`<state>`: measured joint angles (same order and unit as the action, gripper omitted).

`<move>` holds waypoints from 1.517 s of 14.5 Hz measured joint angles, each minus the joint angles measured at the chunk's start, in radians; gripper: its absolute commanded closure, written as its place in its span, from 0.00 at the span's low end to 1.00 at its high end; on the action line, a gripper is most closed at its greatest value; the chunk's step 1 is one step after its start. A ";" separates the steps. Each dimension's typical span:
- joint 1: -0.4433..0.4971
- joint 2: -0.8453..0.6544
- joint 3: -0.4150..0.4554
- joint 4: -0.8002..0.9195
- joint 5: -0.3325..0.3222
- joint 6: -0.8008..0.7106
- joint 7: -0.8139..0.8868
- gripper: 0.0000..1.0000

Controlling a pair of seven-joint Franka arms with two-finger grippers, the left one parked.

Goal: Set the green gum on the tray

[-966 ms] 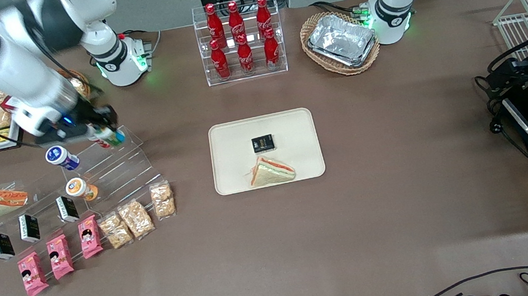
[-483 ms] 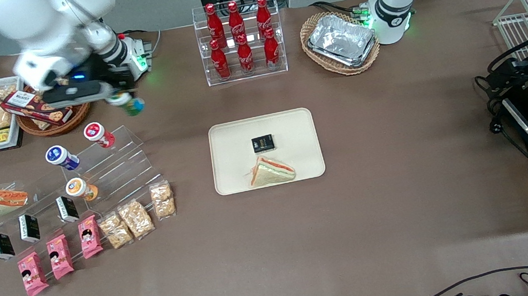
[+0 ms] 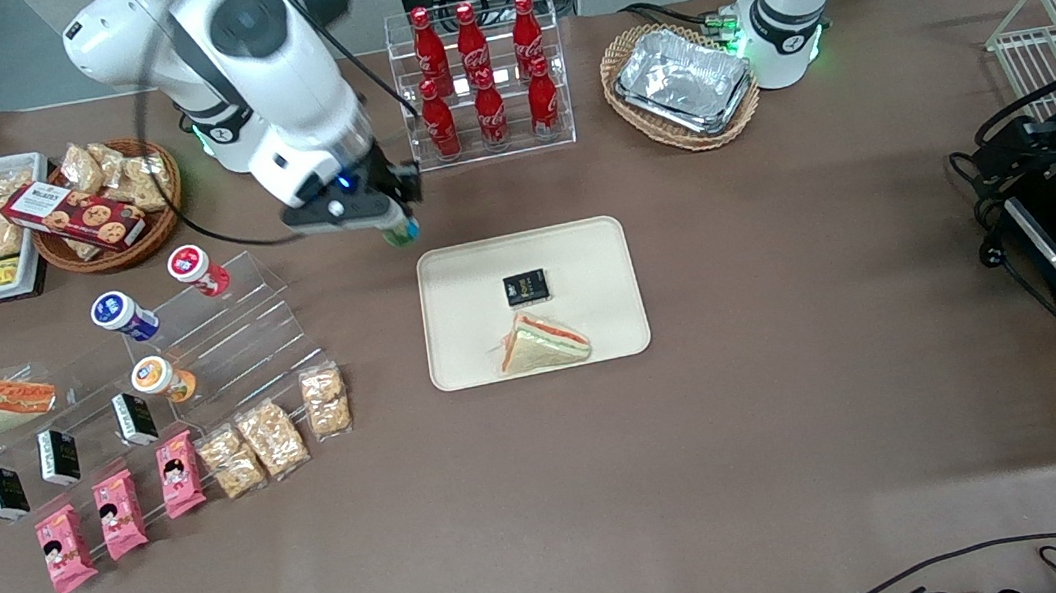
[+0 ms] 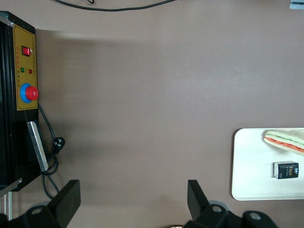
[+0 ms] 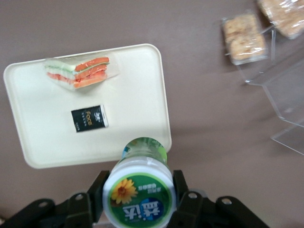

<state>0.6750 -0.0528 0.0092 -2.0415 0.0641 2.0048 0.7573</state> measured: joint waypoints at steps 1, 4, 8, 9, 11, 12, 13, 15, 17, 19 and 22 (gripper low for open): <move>0.004 0.032 0.000 -0.041 0.000 0.079 0.002 0.56; 0.023 0.162 -0.003 -0.122 0.000 0.271 0.006 0.56; 0.047 0.346 -0.005 -0.135 -0.001 0.470 0.021 0.56; 0.047 0.374 -0.006 -0.135 -0.001 0.501 0.021 0.56; 0.047 0.405 -0.008 -0.133 -0.001 0.536 0.022 0.54; 0.048 0.404 -0.008 -0.130 -0.001 0.537 0.022 0.41; 0.048 0.405 -0.009 -0.129 -0.001 0.538 0.022 0.00; 0.048 0.405 -0.009 -0.129 -0.001 0.538 0.023 0.00; 0.048 0.409 -0.010 -0.129 -0.001 0.539 0.024 0.00; 0.048 0.413 -0.011 -0.129 -0.001 0.539 0.024 0.00; 0.046 0.409 -0.017 -0.122 -0.003 0.535 0.022 0.00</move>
<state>0.7213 0.3558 -0.0075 -2.1633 0.0608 2.5393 0.7795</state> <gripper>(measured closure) 0.000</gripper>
